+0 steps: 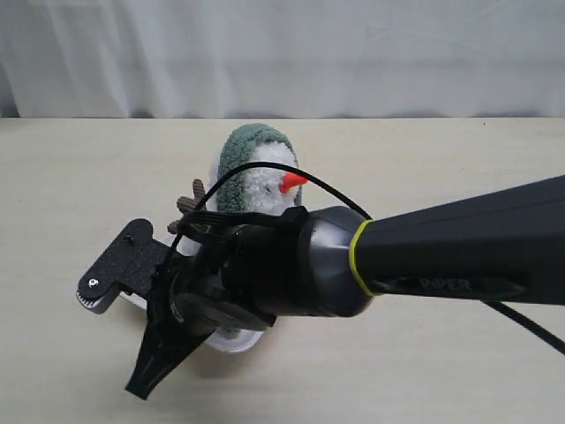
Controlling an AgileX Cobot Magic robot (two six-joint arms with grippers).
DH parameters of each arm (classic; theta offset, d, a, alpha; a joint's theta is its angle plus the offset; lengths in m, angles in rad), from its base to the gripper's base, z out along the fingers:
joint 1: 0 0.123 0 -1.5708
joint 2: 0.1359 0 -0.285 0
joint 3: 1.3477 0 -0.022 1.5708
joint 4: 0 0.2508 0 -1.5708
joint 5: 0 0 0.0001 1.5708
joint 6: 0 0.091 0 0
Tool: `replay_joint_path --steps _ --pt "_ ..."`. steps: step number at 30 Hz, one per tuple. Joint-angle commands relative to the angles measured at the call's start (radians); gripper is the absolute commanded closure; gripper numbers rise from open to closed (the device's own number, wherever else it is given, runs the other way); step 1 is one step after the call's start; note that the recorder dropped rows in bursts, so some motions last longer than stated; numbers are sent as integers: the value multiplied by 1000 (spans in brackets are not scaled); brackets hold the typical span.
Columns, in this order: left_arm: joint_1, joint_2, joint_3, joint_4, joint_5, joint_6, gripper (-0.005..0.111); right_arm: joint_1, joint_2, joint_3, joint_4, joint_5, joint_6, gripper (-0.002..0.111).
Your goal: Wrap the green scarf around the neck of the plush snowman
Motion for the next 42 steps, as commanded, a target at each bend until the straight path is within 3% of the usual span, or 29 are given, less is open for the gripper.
replay_joint_path --steps 1,12,21,32,42 --pt "1 -3 4 0 -11 -2 107 -3 28 -55 20 -67 31 104" --pt "1 -3 4 0 -11 -2 107 -40 156 -198 20 11 61 103" --pt "1 -3 4 0 -11 -2 107 -38 142 -198 20 103 61 70" --pt "1 -3 4 0 -11 -2 107 52 -53 -198 20 302 57 69" --pt "1 -3 4 0 -11 -2 107 -164 -263 -198 21 437 114 69"
